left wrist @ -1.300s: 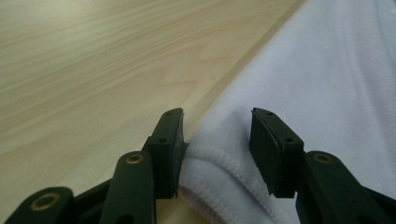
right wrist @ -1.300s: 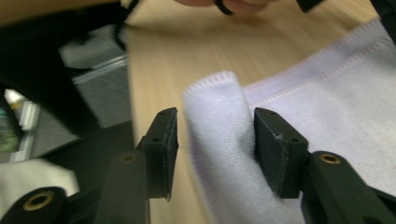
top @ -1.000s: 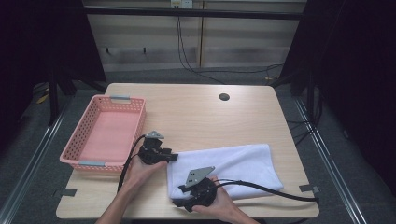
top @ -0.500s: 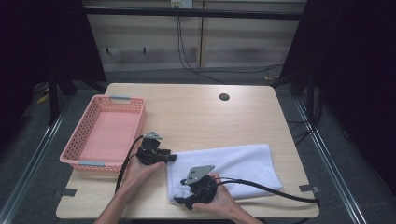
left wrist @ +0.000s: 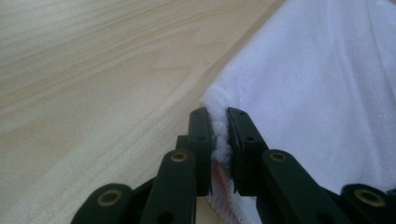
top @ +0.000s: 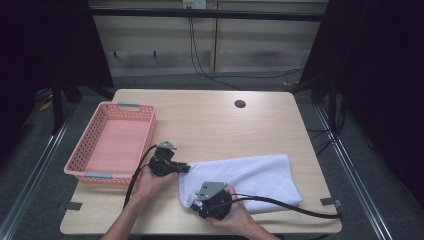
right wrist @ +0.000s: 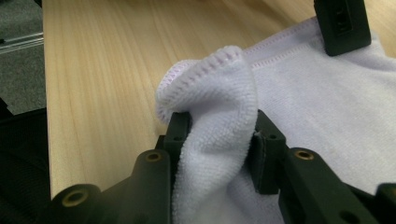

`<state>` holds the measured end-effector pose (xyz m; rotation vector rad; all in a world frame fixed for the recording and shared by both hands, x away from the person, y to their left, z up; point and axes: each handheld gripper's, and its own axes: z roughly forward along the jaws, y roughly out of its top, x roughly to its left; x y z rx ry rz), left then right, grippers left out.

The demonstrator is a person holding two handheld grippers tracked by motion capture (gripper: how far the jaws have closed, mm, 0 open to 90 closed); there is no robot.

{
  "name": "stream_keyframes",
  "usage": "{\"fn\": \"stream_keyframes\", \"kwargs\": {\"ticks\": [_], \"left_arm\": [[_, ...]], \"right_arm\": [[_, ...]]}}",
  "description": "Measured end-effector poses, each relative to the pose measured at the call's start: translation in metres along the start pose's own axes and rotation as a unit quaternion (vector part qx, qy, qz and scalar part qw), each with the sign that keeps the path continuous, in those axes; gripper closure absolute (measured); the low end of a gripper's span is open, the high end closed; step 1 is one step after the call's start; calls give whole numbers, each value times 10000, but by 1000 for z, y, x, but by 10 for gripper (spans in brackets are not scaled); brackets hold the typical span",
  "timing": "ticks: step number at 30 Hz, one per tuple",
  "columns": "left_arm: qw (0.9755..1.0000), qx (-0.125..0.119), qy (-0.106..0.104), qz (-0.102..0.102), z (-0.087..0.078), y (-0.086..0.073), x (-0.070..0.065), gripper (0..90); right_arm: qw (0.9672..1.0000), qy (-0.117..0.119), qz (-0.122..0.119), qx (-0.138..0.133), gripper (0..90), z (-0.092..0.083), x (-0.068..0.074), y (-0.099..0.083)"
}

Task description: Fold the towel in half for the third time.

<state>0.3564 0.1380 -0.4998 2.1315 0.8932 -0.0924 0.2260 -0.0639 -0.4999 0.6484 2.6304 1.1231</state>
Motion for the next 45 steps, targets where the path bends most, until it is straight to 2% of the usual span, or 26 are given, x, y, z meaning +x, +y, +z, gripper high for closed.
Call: {"fn": "stream_keyframes", "kwargs": {"ticks": [2,5,10,11,13,15,17,20,21,22,23,24,25,26,28,30,31,32,35,38,41,45], "left_arm": [[10000,-18,-68,-52,-1,1,1,809],[9998,-112,-145,-106,-6,2,1,811],[9980,-420,-422,-232,-21,5,-2,813],[9979,-416,-458,-201,-24,6,-4,813],[9978,-430,-489,-109,-28,7,-10,814],[9968,-509,-599,-112,-34,9,-17,814],[9968,-530,-599,-60,-42,12,-21,814],[9964,-619,-577,-84,-56,16,-22,814],[9966,-636,-519,-92,-63,18,-22,814],[9968,-612,-512,-69,-67,20,-21,814],[9968,-651,-465,-77,-72,22,-21,814],[9966,-690,-449,-101,-79,25,-19,814],[9956,-767,-526,-101,-85,28,-19,814],[9951,-829,-528,-106,-88,30,-19,814],[9958,-818,-402,-86,-97,36,-22,814],[9958,-861,-305,-37,-103,41,-24,815],[9956,-891,-274,-58,-105,44,-25,814],[9962,-833,-232,-9,-105,47,-25,814],[9977,-663,-148,-3,-94,52,-26,814],[9979,-601,-252,29,-76,58,-32,814],[9981,-513,-305,123,-59,70,-44,813],[9982,-345,-402,266,-37,87,-63,812]], "right_arm": [[10000,39,87,-16,733,-1,-2,1],[9991,238,336,-95,753,-5,-6,3],[9972,339,500,-440,760,-18,-5,8],[9971,338,467,-487,761,-21,-4,9],[9961,356,554,-591,762,-28,1,10],[9953,407,546,-686,763,-35,6,11],[9944,465,572,-761,763,-40,9,13],[9910,588,720,-960,763,-43,10,20],[9897,638,742,-1047,764,-44,11,23],[9862,728,875,-1200,765,-45,9,27],[9846,780,942,-1252,765,-46,8,29],[9856,710,846,-1281,766,-47,8,35],[9864,607,712,-1354,766,-49,11,42],[9856,638,674,-1412,765,-51,12,48],[9847,607,624,-1507,766,-53,14,60],[9811,740,700,-1645,766,-53,12,67],[9802,713,703,-1708,766,-54,11,69],[9789,712,712,-1779,766,-54,10,70],[9778,680,821,-1806,766,-54,6,64],[9768,626,980,-1796,765,-57,-1,49],[9747,542,1115,-1861,765,-68,-6,36],[9746,365,1166,-1878,759,-88,-14,16]]}}
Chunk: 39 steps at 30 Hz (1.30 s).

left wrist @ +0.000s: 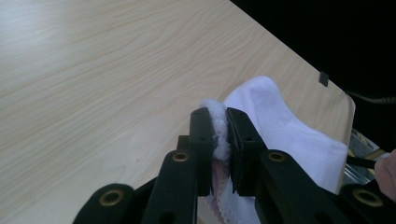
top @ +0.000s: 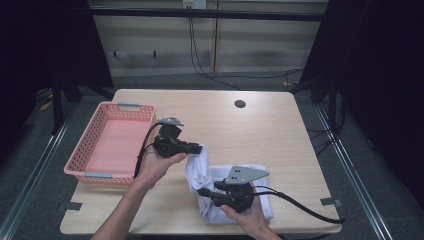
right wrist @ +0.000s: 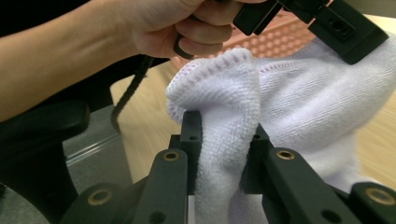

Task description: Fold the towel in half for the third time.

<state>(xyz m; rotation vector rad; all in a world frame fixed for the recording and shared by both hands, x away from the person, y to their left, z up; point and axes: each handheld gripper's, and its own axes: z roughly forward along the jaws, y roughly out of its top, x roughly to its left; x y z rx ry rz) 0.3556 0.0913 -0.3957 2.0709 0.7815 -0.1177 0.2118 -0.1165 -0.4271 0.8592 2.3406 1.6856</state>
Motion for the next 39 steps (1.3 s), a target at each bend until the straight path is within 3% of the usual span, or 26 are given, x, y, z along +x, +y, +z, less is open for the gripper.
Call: {"fn": "stream_keyframes", "kwargs": {"ticks": [5,7,15,21,27,29,32,39], "left_arm": [[9998,32,-182,70,27,14,-17,811],[9995,158,-236,128,39,18,-22,811],[9983,240,-515,143,72,24,-38,810],[9969,445,-636,96,106,23,-46,809],[9960,577,-678,-28,131,22,-47,800],[9957,576,-719,1,135,19,-45,789],[9955,347,-874,-109,135,16,-41,723],[9962,78,-868,-48,119,17,-39,549]], "right_arm": [[9997,-126,192,-72,744,-27,-10,-11],[9994,-234,244,-52,740,-38,-12,-18],[9976,-525,459,13,681,-75,-22,-42],[9936,-845,656,366,649,-97,-27,-70],[9903,-1046,758,504,588,-116,-35,-80],[9896,-1059,782,578,520,-121,-36,-84],[9893,-1095,812,519,402,-128,-35,-85],[9892,-1155,864,261,272,-138,-38,-77]]}}
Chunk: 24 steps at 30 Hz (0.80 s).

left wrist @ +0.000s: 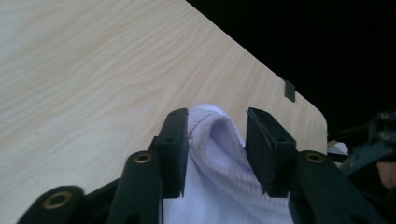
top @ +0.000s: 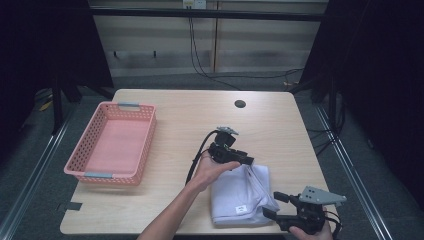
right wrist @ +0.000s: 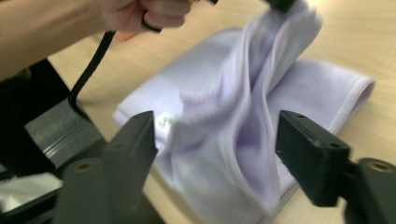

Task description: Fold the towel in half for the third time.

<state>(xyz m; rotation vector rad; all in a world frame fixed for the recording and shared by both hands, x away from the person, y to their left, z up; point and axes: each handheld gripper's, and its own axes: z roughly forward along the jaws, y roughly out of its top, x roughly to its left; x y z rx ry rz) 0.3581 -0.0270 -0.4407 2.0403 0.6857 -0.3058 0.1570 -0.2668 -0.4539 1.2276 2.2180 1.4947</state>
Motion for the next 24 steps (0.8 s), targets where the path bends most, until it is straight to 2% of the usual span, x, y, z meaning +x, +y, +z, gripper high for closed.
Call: {"fn": "stream_keyframes", "kwargs": {"ticks": [1,2,3,5,7,8,9,11,13,14,15,16,17,18,19,21,23,24], "left_arm": [[10000,-61,-29,19,-4,0,0,533],[10000,-61,-15,78,-8,-1,0,553],[9999,-45,54,82,-11,-2,1,550],[9999,28,101,101,-16,-7,3,549],[9994,121,197,248,-21,-15,3,600],[9993,162,216,245,-23,-19,3,614],[9990,170,282,313,-26,-26,3,628],[9987,194,322,352,-31,-36,3,677],[9981,247,330,461,-36,-46,3,711],[9978,234,353,516,-37,-48,3,721],[9975,207,397,537,-39,-52,4,720],[9979,201,374,493,-39,-54,6,702],[9979,194,410,467,-38,-57,7,684],[9981,176,406,422,-37,-60,9,675],[9983,225,352,405,-34,-63,11,649],[9969,344,493,507,-29,-69,13,626],[9970,293,490,515,-26,-72,13,614],[9959,359,571,602,-24,-72,12,597]], "right_arm": [[10000,-21,-2,-29,266,0,0,2],[10000,-60,-5,-50,259,1,-1,5],[10000,-48,-33,-31,259,4,-2,8],[9998,-191,-63,24,269,11,-5,12],[9994,-314,-98,107,291,21,-16,17],[9988,-433,-35,206,291,29,-24,20],[9990,-364,32,276,296,34,-29,22],[9968,-629,-53,498,340,48,-36,26],[9972,-496,144,548,395,60,-46,28],[9955,-703,126,630,417,67,-50,30],[9948,-716,79,721,535,71,-51,30],[9941,-762,-144,757,704,74,-50,31],[9925,-930,-132,784,737,75,-48,32],[9935,-834,16,778,772,74,-48,32],[9935,-886,36,717,777,70,-46,32],[9926,-988,46,706,774,63,-44,29],[9906,-1091,99,819,797,57,-48,23],[9892,-1151,155,889,788,55,-51,18]]}}
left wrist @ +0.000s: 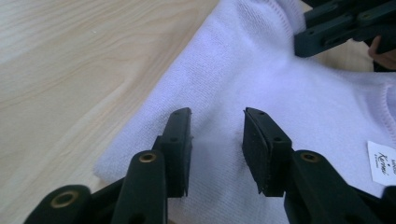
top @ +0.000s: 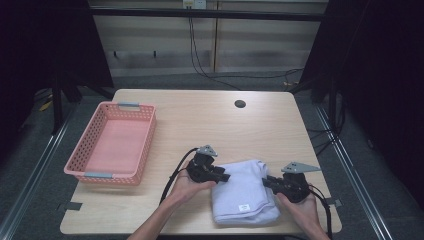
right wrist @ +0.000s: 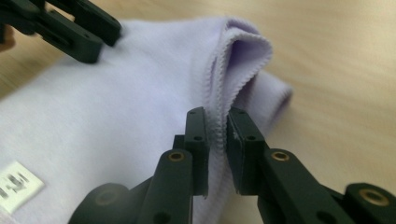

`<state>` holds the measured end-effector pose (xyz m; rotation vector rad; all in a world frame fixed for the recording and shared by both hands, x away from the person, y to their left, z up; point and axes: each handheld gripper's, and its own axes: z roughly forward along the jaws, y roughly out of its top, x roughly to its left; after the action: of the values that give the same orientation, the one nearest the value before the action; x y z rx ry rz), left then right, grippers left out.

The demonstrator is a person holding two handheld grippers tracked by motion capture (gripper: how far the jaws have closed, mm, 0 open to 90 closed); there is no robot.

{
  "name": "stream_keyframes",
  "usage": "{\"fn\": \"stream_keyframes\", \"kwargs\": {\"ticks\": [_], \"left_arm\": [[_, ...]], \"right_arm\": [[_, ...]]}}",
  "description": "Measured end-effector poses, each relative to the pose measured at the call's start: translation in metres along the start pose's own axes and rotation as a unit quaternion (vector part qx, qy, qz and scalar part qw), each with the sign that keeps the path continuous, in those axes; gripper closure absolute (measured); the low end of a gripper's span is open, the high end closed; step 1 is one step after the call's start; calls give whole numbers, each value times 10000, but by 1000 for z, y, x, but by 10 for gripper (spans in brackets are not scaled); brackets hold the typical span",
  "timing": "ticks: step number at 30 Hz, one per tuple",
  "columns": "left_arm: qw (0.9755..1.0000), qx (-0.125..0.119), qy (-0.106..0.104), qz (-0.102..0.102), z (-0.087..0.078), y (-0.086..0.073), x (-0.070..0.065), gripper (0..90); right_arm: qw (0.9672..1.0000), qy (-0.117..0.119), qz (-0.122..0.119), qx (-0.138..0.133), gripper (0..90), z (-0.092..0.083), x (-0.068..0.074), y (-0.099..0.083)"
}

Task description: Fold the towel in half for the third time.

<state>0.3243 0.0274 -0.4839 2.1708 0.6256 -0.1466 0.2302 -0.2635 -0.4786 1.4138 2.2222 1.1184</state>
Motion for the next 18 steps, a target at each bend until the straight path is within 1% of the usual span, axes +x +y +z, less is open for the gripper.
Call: {"fn": "stream_keyframes", "kwargs": {"ticks": [1,2,3,4,5,6,7,8,9,11,12,13,14,15,16,17,18], "left_arm": [[10000,-64,-26,64,2,-1,-2,595],[9999,-26,1,123,3,-1,-2,572],[9999,-32,16,121,3,0,-3,567],[9999,-91,-29,86,3,0,-4,531],[9999,-139,13,90,3,0,-5,502],[9997,-225,28,47,1,-1,-7,500],[9997,-251,-26,6,-2,-1,-7,483],[9994,-326,-75,-41,-5,-1,-8,465],[9996,-277,-59,19,-11,-1,-9,464],[9995,-330,-9,28,-20,-4,-11,461],[9993,-367,-50,-23,-26,-7,-11,461],[9992,-388,-41,-61,-31,-10,-12,462],[9990,-415,-94,-128,-36,-13,-12,462],[9991,-395,-133,-116,-39,-15,-12,462],[9992,-352,-62,-162,-43,-19,-13,465],[9993,-307,-67,-188,-45,-21,-14,461],[9993,-297,-101,-191,-48,-25,-15,459]], "right_arm": [[9999,-61,21,108,784,1,-3,-5],[9998,25,64,198,779,3,-7,-11],[9998,48,116,149,764,1,-8,-12],[10000,-23,54,4,728,-3,-7,-10],[9999,-24,29,-117,691,-6,-7,-7],[9998,36,51,-166,646,-8,-7,-4],[9996,66,101,-271,594,-9,-9,-1],[9994,105,89,-326,554,-10,-11,1],[9993,146,70,-347,508,-10,-12,3],[9992,141,63,-367,423,-9,-15,8],[9990,220,36,-393,409,-8,-16,9],[9987,295,-3,-427,394,-8,-16,12],[9987,271,-28,-437,359,-7,-16,14],[9984,325,-42,-457,355,-6,-17,16],[9982,363,-50,-485,348,-6,-18,18],[9980,359,-35,-515,327,-5,-20,21],[9977,421,-22,-522,324,-4,-21,23]]}}
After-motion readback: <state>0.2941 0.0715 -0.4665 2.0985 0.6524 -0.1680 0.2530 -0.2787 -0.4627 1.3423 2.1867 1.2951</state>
